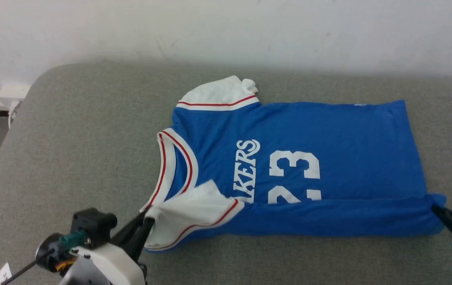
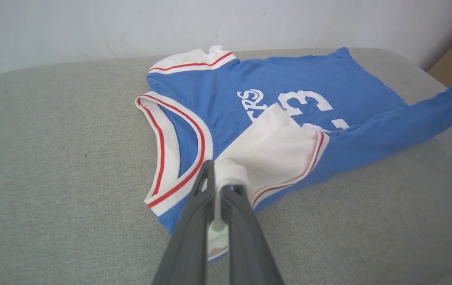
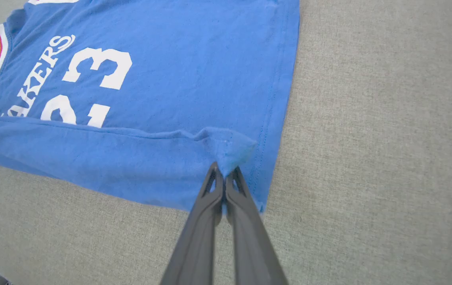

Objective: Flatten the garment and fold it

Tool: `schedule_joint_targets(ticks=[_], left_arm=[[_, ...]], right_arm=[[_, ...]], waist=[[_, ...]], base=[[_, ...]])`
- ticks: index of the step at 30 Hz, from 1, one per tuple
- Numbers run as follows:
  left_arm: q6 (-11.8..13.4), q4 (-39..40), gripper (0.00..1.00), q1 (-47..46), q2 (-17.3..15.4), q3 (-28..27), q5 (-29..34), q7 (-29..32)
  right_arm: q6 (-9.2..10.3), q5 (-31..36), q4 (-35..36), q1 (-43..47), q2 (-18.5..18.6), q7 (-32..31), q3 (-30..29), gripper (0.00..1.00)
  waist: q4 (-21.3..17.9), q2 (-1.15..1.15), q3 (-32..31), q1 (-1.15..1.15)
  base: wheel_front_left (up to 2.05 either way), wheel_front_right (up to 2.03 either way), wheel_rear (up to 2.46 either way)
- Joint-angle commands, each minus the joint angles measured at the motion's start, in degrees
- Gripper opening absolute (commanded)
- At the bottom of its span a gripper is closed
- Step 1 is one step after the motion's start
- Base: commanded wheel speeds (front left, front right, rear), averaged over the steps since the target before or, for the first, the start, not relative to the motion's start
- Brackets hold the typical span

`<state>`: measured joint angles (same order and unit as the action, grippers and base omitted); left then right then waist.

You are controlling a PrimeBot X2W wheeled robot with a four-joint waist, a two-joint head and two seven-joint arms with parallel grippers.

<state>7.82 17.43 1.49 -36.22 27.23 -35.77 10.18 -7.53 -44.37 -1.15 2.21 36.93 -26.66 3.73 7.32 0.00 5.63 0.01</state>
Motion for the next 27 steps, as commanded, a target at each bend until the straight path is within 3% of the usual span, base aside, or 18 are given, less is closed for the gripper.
schedule_joint_targets(ticks=[1, 12, 25, 26, 27], left_arm=[[-0.4, -0.9, 0.00, -1.6, 0.5, -0.5, 0.3, -0.8], [-4.4, -11.9, 0.00, -14.3, 3.8, 1.5, 2.9, -1.7], [-7.1, -29.7, 0.00, -24.8, 7.9, 4.6, 6.6, -3.5], [-6.9, -31.2, 0.31, -25.0, 8.4, 4.7, 6.4, -3.4], [-6.8, -32.6, 1.00, -25.2, 8.7, 5.0, 6.7, -3.5]], right_arm=[[0.04, 0.8, 0.3, -1.3, -0.8, -0.2, -0.6, 0.00], [0.04, 6.2, -2.3, -9.3, -3.9, -3.1, -1.7, 0.00], [0.04, 9.5, -9.3, -15.7, -5.2, -2.2, 3.3, 0.00], [0.04, 9.5, -9.9, -15.9, -5.3, -2.1, 3.5, 0.00], [0.04, 9.8, -10.6, -16.1, -5.5, -1.9, 3.4, 0.00]], waist=[[-0.3, 0.00, 2.3, -0.01], [-1.3, 0.00, 8.7, -0.01], [-2.0, 0.00, 11.9, -0.01], [-2.0, 0.00, 11.7, -0.01], [-2.1, 0.00, 11.5, -0.01]], base=[[0.00, 0.00, 0.00], [0.00, 0.00, 0.00], [0.00, 0.00, 0.00], [0.00, 0.00, 0.00], [0.00, 0.00, 0.00]])
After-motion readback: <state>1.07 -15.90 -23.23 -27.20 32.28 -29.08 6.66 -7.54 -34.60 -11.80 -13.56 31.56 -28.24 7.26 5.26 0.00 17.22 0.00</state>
